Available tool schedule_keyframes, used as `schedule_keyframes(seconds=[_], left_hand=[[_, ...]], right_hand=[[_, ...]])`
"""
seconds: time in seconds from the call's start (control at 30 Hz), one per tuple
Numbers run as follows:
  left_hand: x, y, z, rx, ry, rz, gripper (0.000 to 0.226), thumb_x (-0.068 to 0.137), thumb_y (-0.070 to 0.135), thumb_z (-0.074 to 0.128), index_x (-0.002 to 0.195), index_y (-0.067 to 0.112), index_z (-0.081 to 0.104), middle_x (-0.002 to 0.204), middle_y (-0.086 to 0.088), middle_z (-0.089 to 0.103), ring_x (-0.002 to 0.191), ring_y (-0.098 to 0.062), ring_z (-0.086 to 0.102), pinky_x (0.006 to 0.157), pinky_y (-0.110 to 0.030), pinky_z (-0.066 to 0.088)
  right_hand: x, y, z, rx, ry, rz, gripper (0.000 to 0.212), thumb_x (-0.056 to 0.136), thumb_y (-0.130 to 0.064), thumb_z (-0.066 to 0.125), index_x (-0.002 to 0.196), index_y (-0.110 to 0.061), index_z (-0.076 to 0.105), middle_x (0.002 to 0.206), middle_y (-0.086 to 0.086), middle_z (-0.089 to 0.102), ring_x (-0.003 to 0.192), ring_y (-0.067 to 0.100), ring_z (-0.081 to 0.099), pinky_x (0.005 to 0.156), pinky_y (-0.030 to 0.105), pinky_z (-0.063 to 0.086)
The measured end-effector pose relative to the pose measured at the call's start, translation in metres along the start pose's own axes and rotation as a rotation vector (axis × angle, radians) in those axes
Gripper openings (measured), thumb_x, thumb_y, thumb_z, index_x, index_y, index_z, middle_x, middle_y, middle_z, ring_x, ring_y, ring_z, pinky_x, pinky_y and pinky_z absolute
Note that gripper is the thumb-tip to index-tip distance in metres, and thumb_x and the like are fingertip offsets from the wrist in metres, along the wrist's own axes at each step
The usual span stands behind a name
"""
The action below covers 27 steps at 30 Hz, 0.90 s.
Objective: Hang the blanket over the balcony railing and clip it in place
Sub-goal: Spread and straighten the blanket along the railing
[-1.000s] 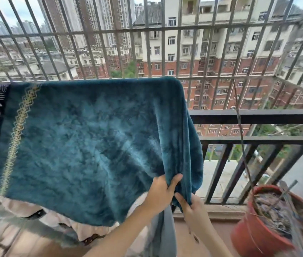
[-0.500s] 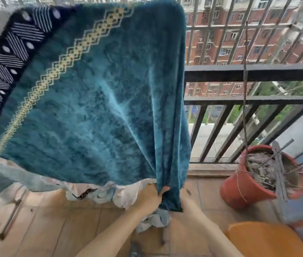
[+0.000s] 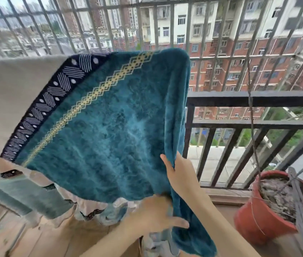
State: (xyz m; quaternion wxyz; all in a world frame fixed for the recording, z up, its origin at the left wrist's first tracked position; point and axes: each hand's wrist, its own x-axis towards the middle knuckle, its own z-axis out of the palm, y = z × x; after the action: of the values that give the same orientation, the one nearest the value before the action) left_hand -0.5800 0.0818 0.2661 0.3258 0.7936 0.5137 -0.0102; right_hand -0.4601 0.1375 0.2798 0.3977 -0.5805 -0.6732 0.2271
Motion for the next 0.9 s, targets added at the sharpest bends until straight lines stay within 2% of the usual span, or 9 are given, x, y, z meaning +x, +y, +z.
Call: schedule_keyframes(seconds=[0.07, 0.13, 0.2, 0.27, 0.37, 0.47, 0.6, 0.73, 0.9], left_hand=[[-0.017, 0.002, -0.046, -0.02, 0.163, -0.023, 0.043, 0.075, 0.066, 0.067, 0.104, 0.034, 0.069, 0.089, 0.026, 0.062, 0.093, 0.001, 0.061, 0.081, -0.025, 0.049], [-0.026, 0.015, -0.087, -0.081, 0.416, -0.057, 0.035, 0.079, 0.063, 0.064, 0.1, 0.035, 0.069, 0.083, 0.026, 0.066, 0.085, 0.005, 0.063, 0.084, -0.029, 0.053], [-0.021, 0.04, -0.12, -0.133, 0.66, -0.082, 0.047, 0.079, 0.073, 0.054, 0.099, 0.032, 0.066, 0.079, 0.02, 0.069, 0.082, 0.0, 0.064, 0.079, -0.031, 0.055], [-0.003, 0.067, -0.144, -0.009, 0.769, -0.166, 0.067, 0.075, 0.086, 0.04, 0.085, 0.024, 0.062, 0.072, 0.011, 0.066, 0.077, -0.012, 0.064, 0.072, -0.034, 0.054], [0.027, 0.087, -0.15, 0.221, 0.795, -0.156, 0.062, 0.091, 0.07, 0.034, 0.061, 0.017, 0.04, 0.065, -0.002, 0.054, 0.07, -0.027, 0.06, 0.063, -0.035, 0.047], [0.045, 0.084, -0.136, 0.299, 0.834, -0.107, 0.055, 0.104, 0.045, 0.032, 0.056, 0.016, 0.028, 0.06, -0.004, 0.043, 0.062, -0.029, 0.052, 0.061, -0.035, 0.044], [0.054, 0.082, -0.113, 0.412, 0.898, -0.082, 0.05, 0.105, 0.039, 0.031, 0.064, 0.013, 0.04, 0.061, -0.009, 0.052, 0.055, -0.026, 0.046, 0.055, -0.032, 0.035], [0.059, 0.068, -0.076, 0.441, 0.793, -0.127, 0.047, 0.105, 0.039, 0.03, 0.069, 0.013, 0.044, 0.065, -0.01, 0.06, 0.058, -0.03, 0.055, 0.054, -0.032, 0.036], [0.073, 0.029, 0.002, 0.485, 0.57, -0.28, 0.04, 0.102, 0.032, 0.048, 0.071, 0.009, 0.062, 0.062, -0.011, 0.065, 0.055, -0.03, 0.064, 0.049, -0.029, 0.034]], right_hand=[[0.001, 0.006, -0.004, -0.012, -0.005, 0.024, 0.027, 0.098, -0.038, 0.048, 0.11, -0.014, 0.055, 0.052, -0.012, 0.043, 0.045, 0.008, 0.042, 0.051, 0.027, 0.037], [0.0, 0.01, -0.007, 0.045, -0.012, 0.031, 0.018, 0.098, -0.035, 0.051, 0.11, -0.023, 0.055, 0.063, -0.012, 0.058, 0.055, 0.009, 0.054, 0.057, 0.031, 0.046], [-0.004, 0.008, -0.007, 0.074, -0.033, 0.018, 0.03, 0.098, -0.037, 0.049, 0.126, -0.027, 0.051, 0.077, -0.008, 0.068, 0.066, 0.014, 0.063, 0.065, 0.036, 0.053], [-0.008, 0.004, -0.004, 0.064, -0.039, 0.003, 0.036, 0.098, -0.04, 0.047, 0.131, -0.025, 0.049, 0.069, -0.011, 0.064, 0.058, 0.01, 0.059, 0.06, 0.031, 0.051], [-0.013, 0.004, -0.005, 0.123, -0.021, 0.027, 0.038, 0.098, -0.039, 0.048, 0.132, -0.023, 0.049, 0.061, -0.006, 0.062, 0.048, 0.01, 0.053, 0.052, 0.025, 0.044], [-0.016, 0.016, -0.01, 0.194, 0.0, 0.041, 0.036, 0.097, -0.039, 0.049, 0.13, -0.022, 0.05, 0.07, -0.004, 0.068, 0.052, 0.012, 0.059, 0.053, 0.031, 0.049], [-0.025, 0.037, -0.002, 0.246, 0.031, 0.037, 0.034, 0.097, -0.033, 0.051, 0.129, -0.023, 0.052, 0.082, -0.006, 0.071, 0.064, 0.014, 0.064, 0.066, 0.037, 0.055], [-0.045, 0.069, 0.018, 0.226, -0.031, 0.102, 0.041, 0.098, -0.03, 0.051, 0.138, -0.023, 0.046, 0.093, -0.004, 0.072, 0.078, 0.014, 0.067, 0.072, 0.031, 0.056], [-0.091, 0.121, 0.056, 0.067, -0.245, 0.25, 0.046, 0.098, -0.018, 0.047, 0.143, -0.025, 0.041, 0.089, -0.002, 0.071, 0.071, 0.011, 0.062, 0.058, 0.025, 0.048]])
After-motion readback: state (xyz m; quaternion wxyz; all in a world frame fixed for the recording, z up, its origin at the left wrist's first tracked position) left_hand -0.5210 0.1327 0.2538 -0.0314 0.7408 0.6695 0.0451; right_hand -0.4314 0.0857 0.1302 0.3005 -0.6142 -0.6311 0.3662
